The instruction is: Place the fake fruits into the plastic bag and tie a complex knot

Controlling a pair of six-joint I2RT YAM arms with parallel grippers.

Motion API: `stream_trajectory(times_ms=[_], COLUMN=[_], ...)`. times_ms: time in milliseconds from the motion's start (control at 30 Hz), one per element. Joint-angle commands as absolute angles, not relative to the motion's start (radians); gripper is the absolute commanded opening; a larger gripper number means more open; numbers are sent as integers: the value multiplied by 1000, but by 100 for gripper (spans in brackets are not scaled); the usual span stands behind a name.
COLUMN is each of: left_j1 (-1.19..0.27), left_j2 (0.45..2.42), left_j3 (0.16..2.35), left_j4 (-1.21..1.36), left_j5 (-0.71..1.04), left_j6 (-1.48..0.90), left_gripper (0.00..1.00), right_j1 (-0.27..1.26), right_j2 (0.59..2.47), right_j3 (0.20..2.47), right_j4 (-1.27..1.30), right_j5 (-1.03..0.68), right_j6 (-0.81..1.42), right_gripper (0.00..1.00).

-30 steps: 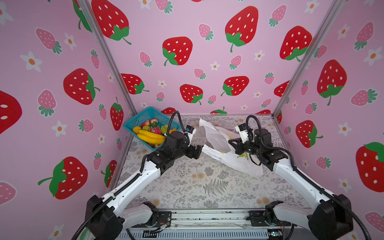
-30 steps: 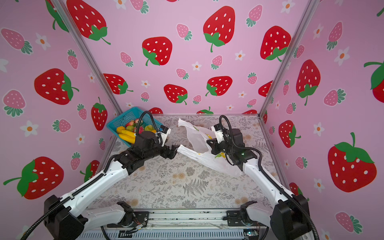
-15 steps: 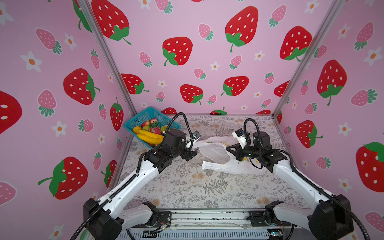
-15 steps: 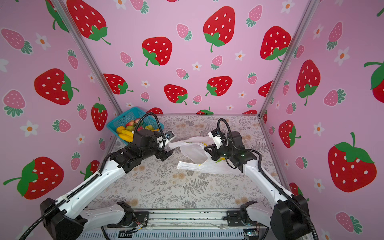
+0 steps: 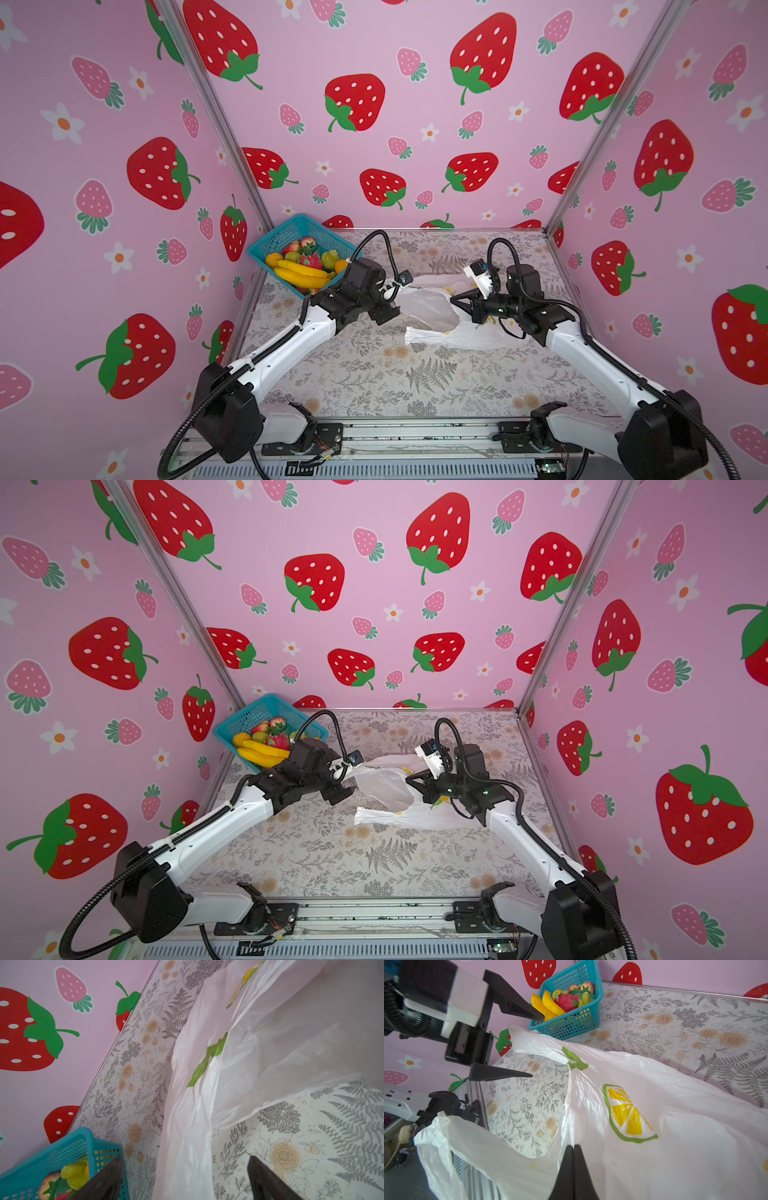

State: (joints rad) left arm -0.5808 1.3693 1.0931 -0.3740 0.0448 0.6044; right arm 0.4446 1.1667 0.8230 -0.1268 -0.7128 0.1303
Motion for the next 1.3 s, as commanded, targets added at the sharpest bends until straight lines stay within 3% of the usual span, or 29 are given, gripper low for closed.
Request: stream_trajectory(times_ms=[0,167,233,300,367,433,600,867,1067,1267], left_j1=[-577,-575,-575,-575,-575,-575,-575,-573,-571,-565], left_j2=[1402,1410,1395,1373,1354,1338,1352,1447,1494,1509], left_j3=[1151,1174,1191,1211,1229,1253,1365,1511,1549,1567], left_j4=[-346,-368,-407,-437,-443,-449,-505,-636,-650,-657], left_j5=[74,162,211,257,289,309,387,420,477,525], left_j6=[578,483,439,372,293,205,37,-133,-242,-294], left_gripper=[78,43,32,13,0,0,0,0,0,0], right_j1=[441,443,443,454,476,506,616,786,912,966], right_j2=[1131,1113,1102,1096,1092,1084,1035,1004,1084,1220], right_j3=[806,793,785,781,786,792,798,778,748,677], right_j4=[-102,-65,-28,11,25,28,32,67,152,282], right_j5=[-748,-688,-626,-563,-457,-352,-108,75,277,624], right_j6=[111,134,149,155,142,109,-15,-117,-92,-61], right_gripper=[0,0,0,0,5,12,43,81,96,98])
